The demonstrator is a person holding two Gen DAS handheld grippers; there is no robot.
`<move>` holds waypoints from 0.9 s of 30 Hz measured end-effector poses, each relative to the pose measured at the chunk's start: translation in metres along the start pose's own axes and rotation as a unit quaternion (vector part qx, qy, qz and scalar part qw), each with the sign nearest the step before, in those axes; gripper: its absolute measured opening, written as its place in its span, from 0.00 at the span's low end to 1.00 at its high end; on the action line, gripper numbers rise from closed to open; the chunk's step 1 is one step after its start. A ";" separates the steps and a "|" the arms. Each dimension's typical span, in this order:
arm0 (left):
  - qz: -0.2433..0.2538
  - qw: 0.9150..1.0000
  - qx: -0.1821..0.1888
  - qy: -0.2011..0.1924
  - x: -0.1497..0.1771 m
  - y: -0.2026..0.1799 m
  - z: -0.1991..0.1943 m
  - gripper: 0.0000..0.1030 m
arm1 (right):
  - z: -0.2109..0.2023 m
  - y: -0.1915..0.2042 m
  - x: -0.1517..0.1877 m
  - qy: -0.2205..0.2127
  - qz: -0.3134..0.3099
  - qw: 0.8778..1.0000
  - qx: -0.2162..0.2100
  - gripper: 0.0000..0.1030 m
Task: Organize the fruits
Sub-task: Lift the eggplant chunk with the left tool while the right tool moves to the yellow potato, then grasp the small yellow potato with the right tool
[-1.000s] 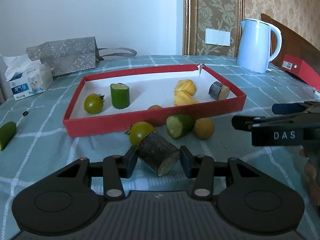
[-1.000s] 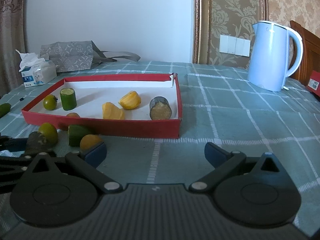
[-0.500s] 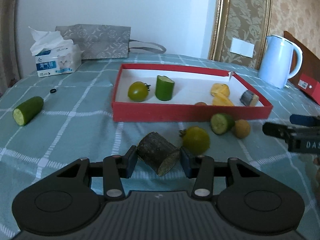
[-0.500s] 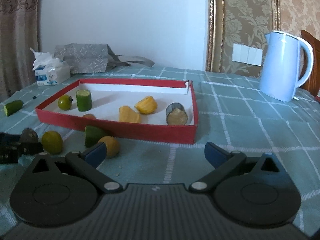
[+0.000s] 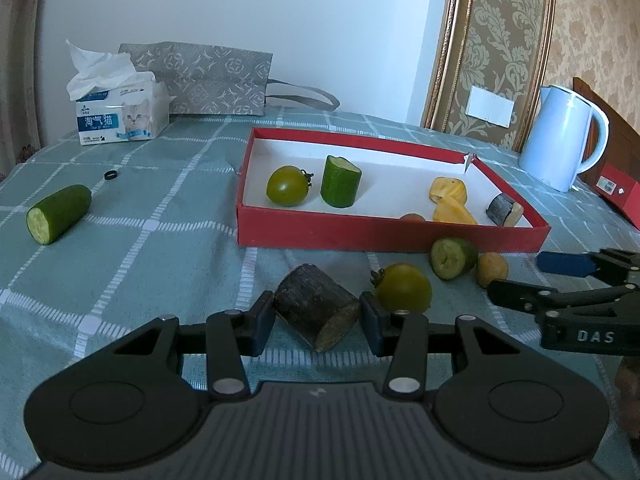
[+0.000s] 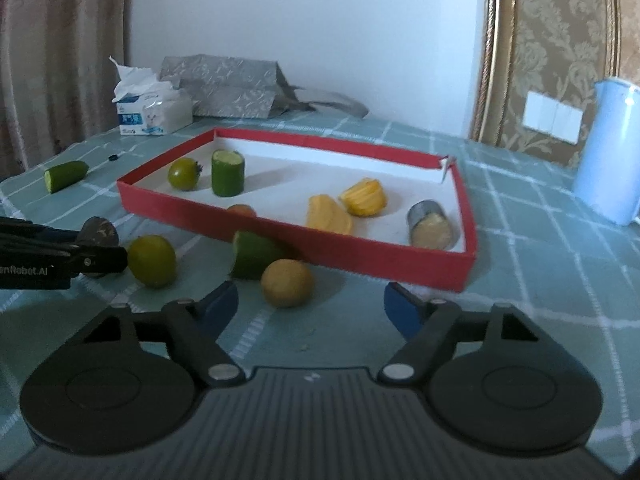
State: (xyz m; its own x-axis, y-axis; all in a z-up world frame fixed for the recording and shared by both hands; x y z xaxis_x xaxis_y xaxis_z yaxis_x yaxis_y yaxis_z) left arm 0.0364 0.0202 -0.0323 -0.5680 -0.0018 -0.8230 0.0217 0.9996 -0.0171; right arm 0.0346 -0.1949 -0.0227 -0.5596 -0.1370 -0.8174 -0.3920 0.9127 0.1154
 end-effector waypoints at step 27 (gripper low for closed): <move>-0.004 1.000 0.003 0.000 0.000 0.001 0.000 0.44 | 0.021 -0.003 -0.006 0.018 0.021 0.999 -0.020 0.28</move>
State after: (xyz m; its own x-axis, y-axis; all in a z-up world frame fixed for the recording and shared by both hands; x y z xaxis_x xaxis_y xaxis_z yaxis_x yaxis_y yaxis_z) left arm 0.0366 0.0211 -0.0327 -0.5685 -0.0106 -0.8226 0.0218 0.9994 -0.0279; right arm 0.0544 -0.1882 -0.0303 -0.6021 -0.1141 -0.7902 -0.3961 0.9020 0.1716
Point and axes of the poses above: each gripper's, at about its wrist camera, not at the fingertips, and z roughly the way its jaws point, y to its left, x to its underside, the point moved 3 cm from there along z, roughly the way its jaws point, and after that the axes turned 12 degrees about -x, right-handed, at the moved point
